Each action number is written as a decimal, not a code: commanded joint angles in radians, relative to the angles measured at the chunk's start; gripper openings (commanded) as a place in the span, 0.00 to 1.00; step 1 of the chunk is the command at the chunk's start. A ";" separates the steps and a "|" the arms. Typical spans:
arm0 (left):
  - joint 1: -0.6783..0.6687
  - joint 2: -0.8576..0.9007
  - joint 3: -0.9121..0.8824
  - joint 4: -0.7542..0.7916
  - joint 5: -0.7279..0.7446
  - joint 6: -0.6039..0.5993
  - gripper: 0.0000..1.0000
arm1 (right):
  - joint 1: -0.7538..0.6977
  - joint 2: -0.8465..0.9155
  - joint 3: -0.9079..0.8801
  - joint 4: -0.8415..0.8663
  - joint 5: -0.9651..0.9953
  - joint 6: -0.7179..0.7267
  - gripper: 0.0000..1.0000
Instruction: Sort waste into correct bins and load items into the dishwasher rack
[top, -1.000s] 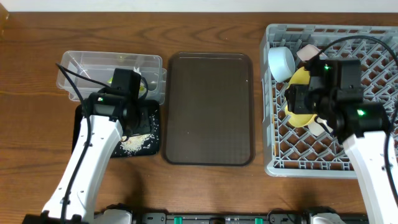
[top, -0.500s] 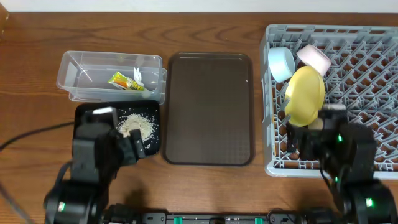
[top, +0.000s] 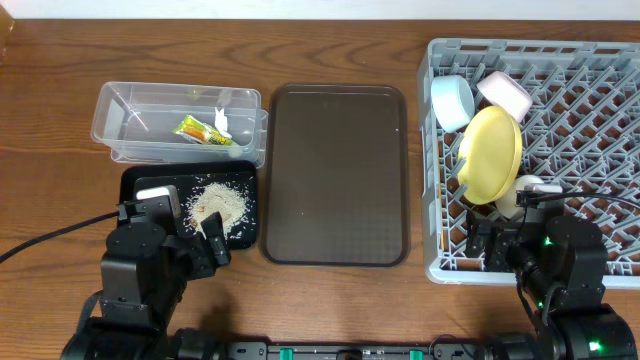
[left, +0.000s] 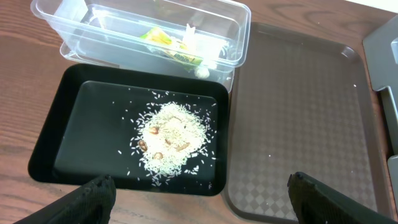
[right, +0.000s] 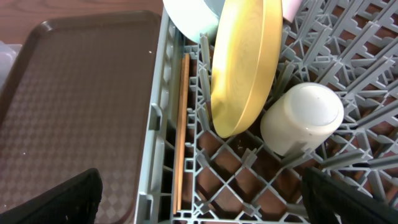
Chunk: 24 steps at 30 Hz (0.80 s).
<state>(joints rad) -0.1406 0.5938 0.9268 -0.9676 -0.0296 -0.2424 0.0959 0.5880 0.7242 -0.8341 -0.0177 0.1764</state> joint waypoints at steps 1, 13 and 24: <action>-0.001 -0.001 -0.006 0.004 -0.005 -0.005 0.91 | 0.008 -0.002 -0.008 -0.035 0.013 0.006 0.99; -0.001 -0.001 -0.006 0.004 -0.005 -0.005 0.92 | 0.007 -0.043 -0.016 -0.061 0.037 -0.076 0.99; -0.001 -0.001 -0.006 0.004 -0.005 -0.005 0.92 | -0.012 -0.341 -0.226 0.184 0.036 -0.166 0.99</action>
<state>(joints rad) -0.1406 0.5938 0.9264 -0.9653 -0.0299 -0.2424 0.0902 0.3016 0.5644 -0.6907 0.0082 0.0406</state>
